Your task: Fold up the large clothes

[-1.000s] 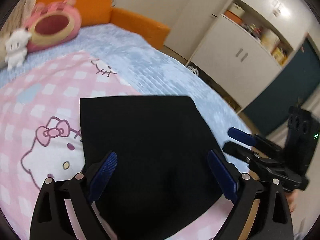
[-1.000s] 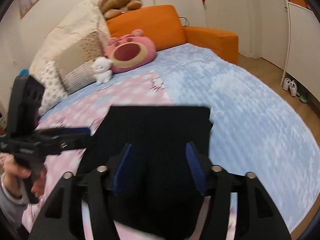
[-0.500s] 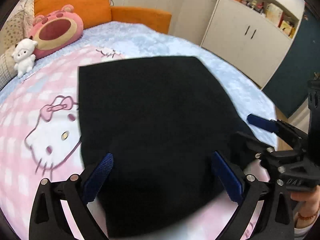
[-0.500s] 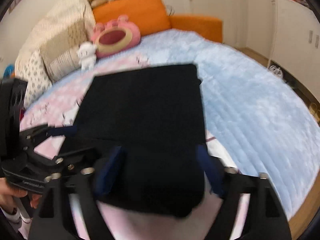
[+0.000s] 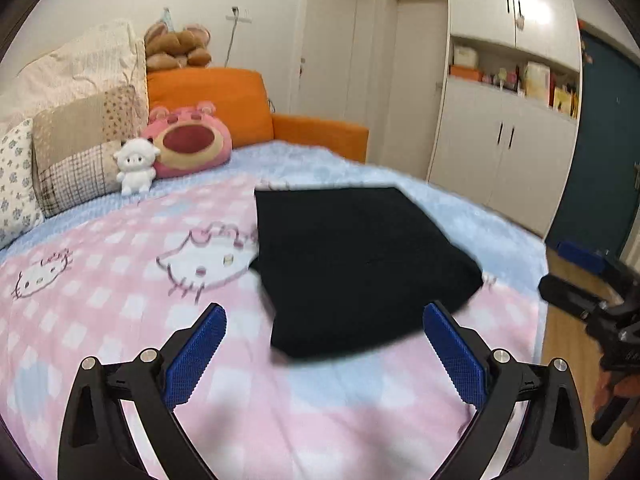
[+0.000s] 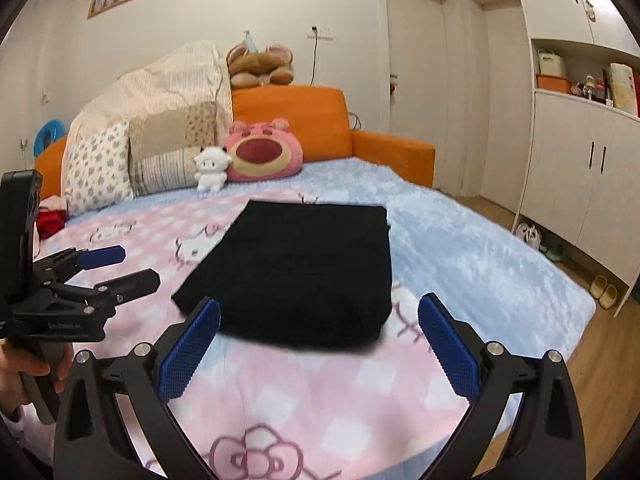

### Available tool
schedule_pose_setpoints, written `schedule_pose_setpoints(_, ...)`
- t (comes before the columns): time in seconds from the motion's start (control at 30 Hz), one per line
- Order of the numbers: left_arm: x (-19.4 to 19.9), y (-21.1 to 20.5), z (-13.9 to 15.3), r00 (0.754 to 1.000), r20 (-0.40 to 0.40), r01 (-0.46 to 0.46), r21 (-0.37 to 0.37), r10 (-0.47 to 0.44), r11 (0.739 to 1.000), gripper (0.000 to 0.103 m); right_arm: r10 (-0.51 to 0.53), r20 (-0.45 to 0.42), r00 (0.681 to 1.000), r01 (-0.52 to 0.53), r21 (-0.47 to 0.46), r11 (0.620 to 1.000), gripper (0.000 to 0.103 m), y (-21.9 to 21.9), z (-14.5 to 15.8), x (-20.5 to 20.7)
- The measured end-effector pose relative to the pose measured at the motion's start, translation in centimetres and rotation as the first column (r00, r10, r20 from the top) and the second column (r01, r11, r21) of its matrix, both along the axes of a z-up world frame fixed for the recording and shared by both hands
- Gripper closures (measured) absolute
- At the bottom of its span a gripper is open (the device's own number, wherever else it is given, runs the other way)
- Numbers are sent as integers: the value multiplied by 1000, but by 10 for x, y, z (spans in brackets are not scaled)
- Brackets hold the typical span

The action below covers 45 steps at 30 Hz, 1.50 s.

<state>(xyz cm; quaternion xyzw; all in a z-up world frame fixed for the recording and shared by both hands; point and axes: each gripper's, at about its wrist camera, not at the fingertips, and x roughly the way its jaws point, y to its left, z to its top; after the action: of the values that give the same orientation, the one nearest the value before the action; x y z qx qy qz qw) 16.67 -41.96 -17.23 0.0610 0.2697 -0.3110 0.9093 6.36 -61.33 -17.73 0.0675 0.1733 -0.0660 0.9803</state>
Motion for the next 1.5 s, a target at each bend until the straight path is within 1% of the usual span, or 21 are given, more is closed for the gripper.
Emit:
schedule_pose_setpoints(0.07,-3,2,-3,1000,7,-2,17,2,1000,3,7,5,1000,-7,13,1000,5,5,-5,-6)
schedule_pose_setpoints(0.2,-15,6,-3,997,69,-17,14,16,1000,3,9,6,1000,-9,-2,1000,5,15,-10,-17)
schedule_pose_setpoints(0.33,-14,3,-5,997,77,-25,24,23,999,3,6,4,1000,-6,-43,999,5,20,-13,-15)
schedule_pose_setpoints(0.43,-14,4,-6,995,93,-29,13,27,1000,3,1,21,1000,-1,-36,999,5,20,-16,-13)
schedule_pose_setpoints(0.53,-10,5,-8,996,84,-33,-10,33,999,3,6,27,1000,-5,-35,999,5,18,-21,-10)
schedule_pose_setpoints(0.63,-3,7,-10,997,54,-54,-58,57,997,3,6,9,1000,-5,-57,998,5,17,-26,-3)
schedule_pose_setpoints(0.7,3,4,-11,999,24,-46,-79,49,996,3,-3,12,1000,4,-70,998,5,15,-28,1)
schedule_pose_setpoints(0.77,7,-3,-13,1000,-3,-29,-54,29,998,3,-6,2,1000,6,-56,998,5,11,-30,4)
schedule_pose_setpoints(0.83,9,-12,-16,1000,-14,-16,-25,16,1000,3,-12,3,1000,12,-39,999,5,6,-33,6)
schedule_pose_setpoints(0.9,6,-17,-16,1000,-2,-5,-14,5,1000,3,-17,-6,1000,17,-27,999,5,2,-36,10)
schedule_pose_setpoints(1.03,0,-28,-18,999,52,-6,53,3,999,3,-19,-22,1000,18,-34,999,5,-1,-40,14)
schedule_pose_setpoints(1.1,1,-33,-21,999,47,-3,70,0,998,3,-19,-30,999,18,-46,999,5,0,-41,15)
schedule_pose_setpoints(1.23,3,-36,-24,999,40,-10,68,7,998,3,-17,-25,1000,16,-47,999,5,-2,-40,17)
schedule_pose_setpoints(1.4,1,-39,-24,998,60,-14,78,10,997,3,-18,-25,1000,17,-35,999,5,-4,-42,16)
schedule_pose_setpoints(1.5,-5,-36,-20,994,106,-13,55,7,998,3,-22,-28,999,22,-21,1000,5,-6,-44,14)
